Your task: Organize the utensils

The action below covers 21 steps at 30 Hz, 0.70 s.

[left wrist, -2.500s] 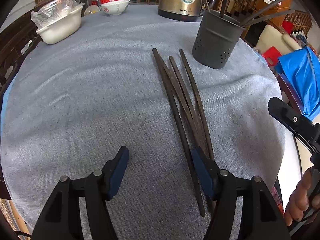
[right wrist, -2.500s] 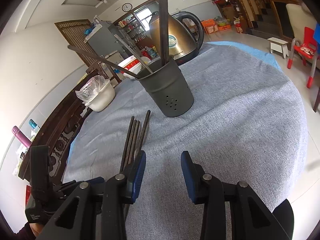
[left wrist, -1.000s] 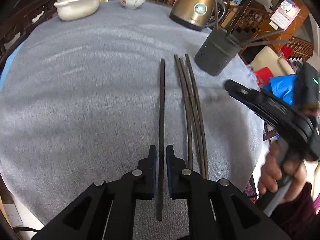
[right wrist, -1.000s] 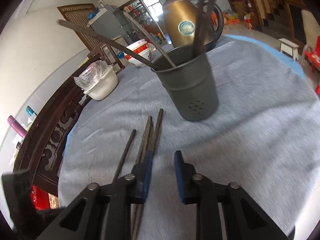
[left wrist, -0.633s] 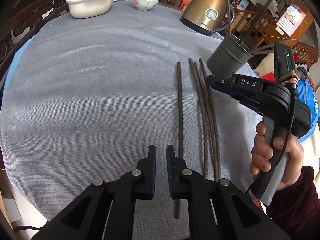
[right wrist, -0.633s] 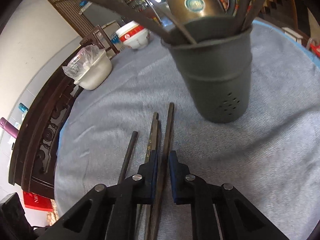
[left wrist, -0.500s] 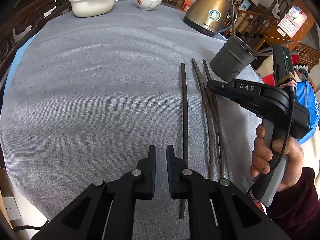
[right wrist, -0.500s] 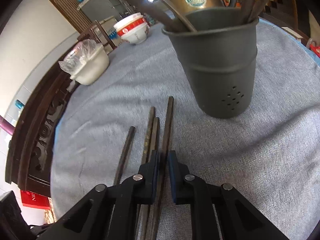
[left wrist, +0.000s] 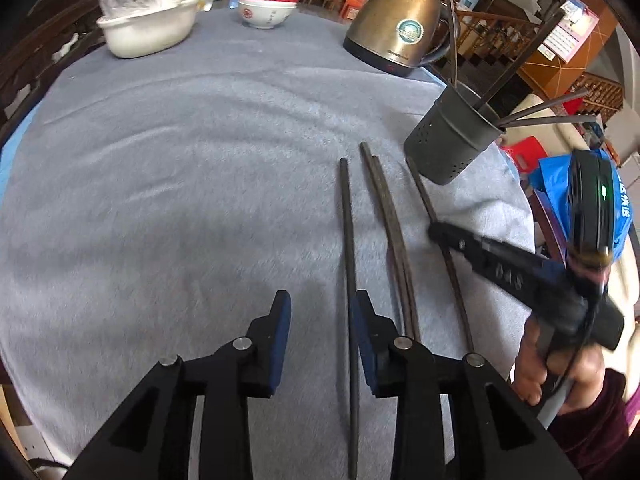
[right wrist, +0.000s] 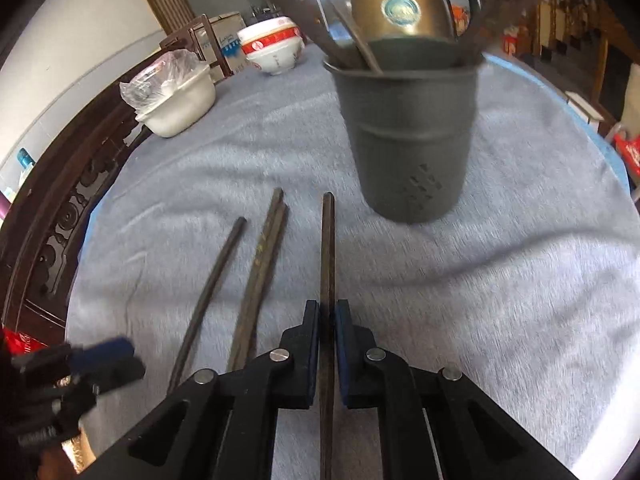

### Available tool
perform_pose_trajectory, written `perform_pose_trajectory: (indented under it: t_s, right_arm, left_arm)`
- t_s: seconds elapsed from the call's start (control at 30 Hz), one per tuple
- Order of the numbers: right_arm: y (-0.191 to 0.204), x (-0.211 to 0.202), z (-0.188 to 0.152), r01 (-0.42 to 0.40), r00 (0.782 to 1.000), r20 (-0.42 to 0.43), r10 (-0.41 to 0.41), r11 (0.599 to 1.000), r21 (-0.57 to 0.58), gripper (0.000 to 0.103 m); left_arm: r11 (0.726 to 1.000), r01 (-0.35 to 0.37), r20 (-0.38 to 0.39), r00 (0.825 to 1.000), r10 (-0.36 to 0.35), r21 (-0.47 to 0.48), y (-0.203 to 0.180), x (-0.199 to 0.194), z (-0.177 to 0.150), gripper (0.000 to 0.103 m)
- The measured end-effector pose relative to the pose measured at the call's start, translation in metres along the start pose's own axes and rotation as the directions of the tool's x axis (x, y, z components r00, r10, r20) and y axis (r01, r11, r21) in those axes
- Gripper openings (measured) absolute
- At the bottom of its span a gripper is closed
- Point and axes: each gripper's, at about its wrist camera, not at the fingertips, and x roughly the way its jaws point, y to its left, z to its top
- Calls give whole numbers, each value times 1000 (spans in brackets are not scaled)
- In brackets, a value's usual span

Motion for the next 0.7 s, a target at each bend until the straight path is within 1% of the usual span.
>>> perform_pose_trajectory:
  t_s: [0.03,0.17,0.23,0.33,0.5,0.57,0.7]
  right_arm:
    - [-3,0,0,-11,1000,-6,11,1000,13,10]
    - [-16,-3,6,-85,996,11,84,990,117,12]
    - [-16,-4,13,-99,995,26,97,988,121,12]
    - [-12,1,23,-98,995,31,95,988,120,12]
    - [-10,19,32,-53,999,14,52,989,135,12]
    - [-12,25,34,-53,999,9,52,989,141,13]
    - [-8,28,38,-33,999,9,32,995,98,13]
  left_arm:
    - [1000,9,-10,1000,-9,4,0,5,5,37]
    - [1000,13,-35,999,-13,2,-1,21,24,37]
    - [1000,12,-46,999,-12,3,-2,26,33,37]
    - [1000,11,-51,999,-10,12,-5,32,45,37]
    - [999,12,-67,998,-10,31,-11,47,65,37]
    - [999,8,-78,997,-6,32,-12,54,71,37]
    - [1000,5,-106,994,-3,15,-10,67,78,37]
